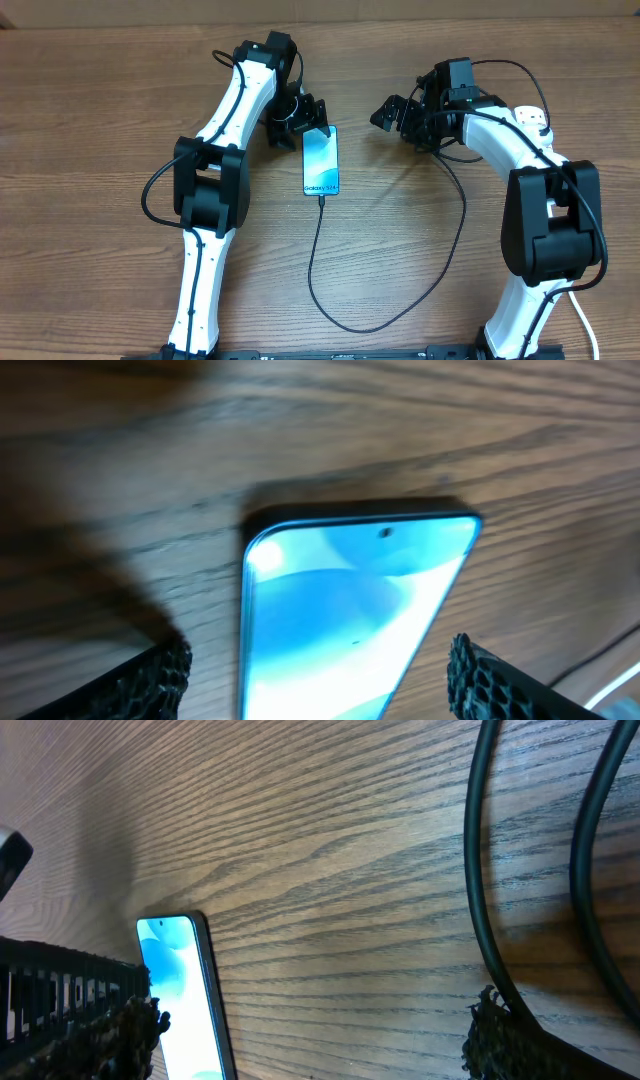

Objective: Plug charger to phone and switch on socket
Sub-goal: 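Open the left gripper and lift it away from the phone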

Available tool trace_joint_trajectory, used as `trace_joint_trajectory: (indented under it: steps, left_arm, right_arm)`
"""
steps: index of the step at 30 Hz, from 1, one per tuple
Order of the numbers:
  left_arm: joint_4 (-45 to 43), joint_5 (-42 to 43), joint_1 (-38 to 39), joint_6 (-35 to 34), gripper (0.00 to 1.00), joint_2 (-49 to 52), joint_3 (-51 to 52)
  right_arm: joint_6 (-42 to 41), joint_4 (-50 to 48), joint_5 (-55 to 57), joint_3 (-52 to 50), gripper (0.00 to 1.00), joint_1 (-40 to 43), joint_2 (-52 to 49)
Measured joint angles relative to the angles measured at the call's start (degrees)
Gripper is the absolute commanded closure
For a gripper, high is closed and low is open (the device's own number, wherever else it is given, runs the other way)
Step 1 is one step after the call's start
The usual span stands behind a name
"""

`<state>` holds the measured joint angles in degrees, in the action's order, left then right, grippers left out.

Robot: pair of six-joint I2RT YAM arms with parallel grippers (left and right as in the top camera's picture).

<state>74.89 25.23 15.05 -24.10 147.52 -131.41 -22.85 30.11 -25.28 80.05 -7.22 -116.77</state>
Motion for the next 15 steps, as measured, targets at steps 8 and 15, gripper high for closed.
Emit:
trace_joint_trajectory:
  steps: [8, 15]
  left_arm:
    - [5.1, -7.1, 0.0, 0.3, 0.13, -0.2, -0.2]
    - [5.4, -16.1, 0.0, 0.7, 0.13, -1.6, 0.9]
  right_arm:
    - [0.0, 0.0, 0.0, 0.0, 0.00, 0.0, 0.0]
    - [0.0, -0.1, 0.2, 0.0, 0.00, 0.0, 0.0]
